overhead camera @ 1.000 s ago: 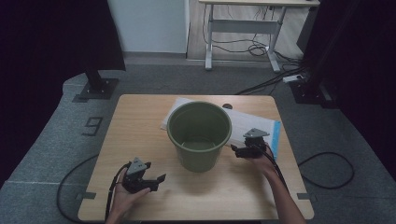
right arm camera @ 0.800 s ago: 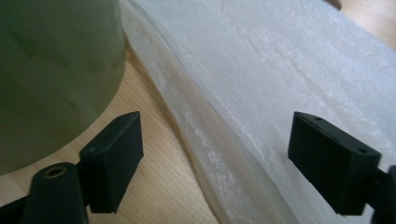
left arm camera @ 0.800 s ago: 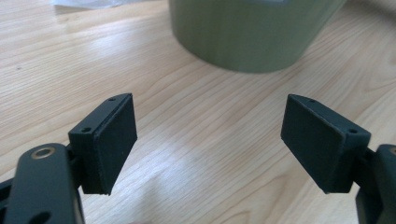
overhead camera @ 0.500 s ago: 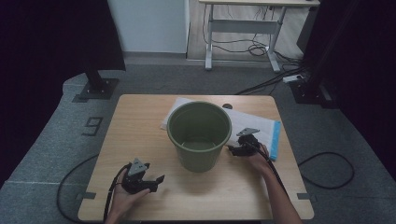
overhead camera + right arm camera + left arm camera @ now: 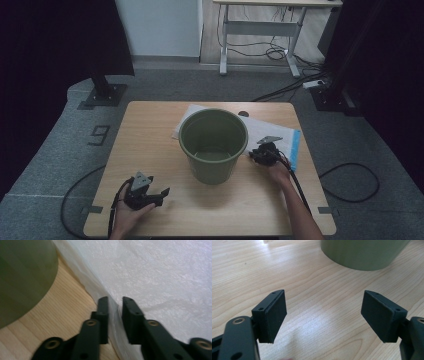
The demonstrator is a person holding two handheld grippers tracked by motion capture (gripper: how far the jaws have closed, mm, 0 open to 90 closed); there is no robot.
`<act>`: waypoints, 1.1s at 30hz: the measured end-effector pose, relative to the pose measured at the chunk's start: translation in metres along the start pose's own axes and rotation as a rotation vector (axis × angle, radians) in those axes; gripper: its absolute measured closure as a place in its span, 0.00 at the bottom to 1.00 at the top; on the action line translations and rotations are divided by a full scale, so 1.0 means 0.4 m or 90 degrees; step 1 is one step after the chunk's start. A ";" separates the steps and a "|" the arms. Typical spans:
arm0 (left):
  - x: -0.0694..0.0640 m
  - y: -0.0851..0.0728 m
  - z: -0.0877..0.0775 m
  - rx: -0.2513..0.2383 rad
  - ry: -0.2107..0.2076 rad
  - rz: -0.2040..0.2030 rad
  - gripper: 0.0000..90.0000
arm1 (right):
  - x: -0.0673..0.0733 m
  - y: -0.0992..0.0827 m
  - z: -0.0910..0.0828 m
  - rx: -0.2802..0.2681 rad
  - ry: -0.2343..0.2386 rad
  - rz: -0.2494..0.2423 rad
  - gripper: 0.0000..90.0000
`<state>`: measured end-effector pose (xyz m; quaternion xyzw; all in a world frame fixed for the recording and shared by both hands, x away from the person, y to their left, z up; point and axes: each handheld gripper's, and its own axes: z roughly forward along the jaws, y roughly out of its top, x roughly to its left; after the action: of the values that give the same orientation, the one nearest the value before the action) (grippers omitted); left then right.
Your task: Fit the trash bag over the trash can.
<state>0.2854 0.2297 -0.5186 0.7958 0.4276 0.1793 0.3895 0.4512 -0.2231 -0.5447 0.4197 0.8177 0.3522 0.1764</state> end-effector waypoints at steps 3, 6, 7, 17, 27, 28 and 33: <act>0.004 -0.004 -0.005 -0.002 0.005 -0.004 0.23 | -0.001 -0.003 -0.009 0.008 -0.015 -0.007 0.95; 0.006 -0.007 -0.006 -0.001 0.006 -0.007 0.24 | -0.001 -0.015 -0.026 -0.016 -0.024 0.003 0.98; 0.007 -0.009 -0.006 0.000 0.007 -0.007 0.24 | -0.001 -0.020 -0.033 -0.012 -0.024 0.010 0.98; 0.004 0.000 0.016 0.018 0.008 0.003 0.24 | 0.008 -0.102 -0.153 -0.063 -0.051 0.029 0.98; 0.010 0.035 0.046 0.010 -0.010 0.010 0.24 | 0.034 -0.201 -0.238 -0.075 -0.051 0.045 0.98; 0.012 0.039 0.053 0.007 -0.016 0.007 0.25 | 0.037 -0.218 -0.258 -0.075 -0.054 0.045 0.98; 0.012 0.051 0.062 0.009 -0.022 0.013 0.25 | 0.040 -0.256 -0.294 -0.065 -0.081 0.040 0.98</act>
<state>0.3143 0.2153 -0.5188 0.8057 0.4141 0.1666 0.3893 0.3153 -0.3013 -0.5375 0.4569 0.7722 0.3715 0.2386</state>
